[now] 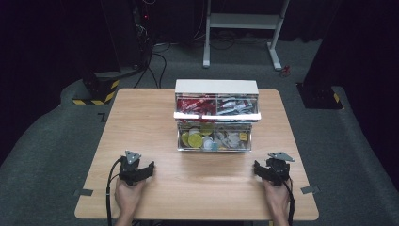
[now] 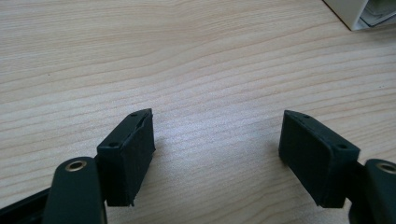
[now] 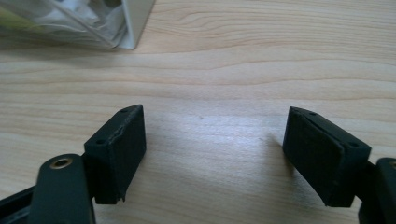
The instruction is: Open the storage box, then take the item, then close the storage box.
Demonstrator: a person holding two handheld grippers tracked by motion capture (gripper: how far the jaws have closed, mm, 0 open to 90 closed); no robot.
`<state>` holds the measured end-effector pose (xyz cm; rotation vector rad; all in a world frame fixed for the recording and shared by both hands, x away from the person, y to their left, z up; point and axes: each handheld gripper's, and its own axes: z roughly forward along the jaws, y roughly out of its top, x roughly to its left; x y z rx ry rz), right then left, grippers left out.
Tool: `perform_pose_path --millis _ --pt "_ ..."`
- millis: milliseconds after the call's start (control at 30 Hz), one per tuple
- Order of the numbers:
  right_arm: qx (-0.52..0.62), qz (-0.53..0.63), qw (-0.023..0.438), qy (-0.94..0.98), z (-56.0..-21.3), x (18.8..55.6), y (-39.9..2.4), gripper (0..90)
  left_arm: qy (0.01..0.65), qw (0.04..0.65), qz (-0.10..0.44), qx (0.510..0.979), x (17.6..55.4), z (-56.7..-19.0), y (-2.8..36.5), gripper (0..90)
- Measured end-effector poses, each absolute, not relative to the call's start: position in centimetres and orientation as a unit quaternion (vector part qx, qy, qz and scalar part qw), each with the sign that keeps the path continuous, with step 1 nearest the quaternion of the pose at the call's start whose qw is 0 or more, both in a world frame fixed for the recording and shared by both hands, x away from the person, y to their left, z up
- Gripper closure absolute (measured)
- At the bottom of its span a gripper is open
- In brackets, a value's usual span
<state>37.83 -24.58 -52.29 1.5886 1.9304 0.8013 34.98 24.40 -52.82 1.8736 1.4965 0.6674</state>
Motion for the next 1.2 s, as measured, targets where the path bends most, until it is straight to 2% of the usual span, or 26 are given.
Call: perform_pose_path --millis 200,333,1200 --pt "0.58 0.316 0.252 0.707 -52.1 37.5 -24.8 23.0 0.569 0.32 0.254 0.713 35.0 -52.8 24.4 27.3" --pt "0.588 0.347 0.233 0.692 -51.5 37.2 -25.4 24.4 0.569 0.319 0.254 0.715 35.0 -52.8 24.4 27.4" --pt "0.566 0.395 0.242 0.682 -47.5 36.9 -25.4 26.4 0.569 0.319 0.253 0.714 35.0 -52.8 24.4 27.4"
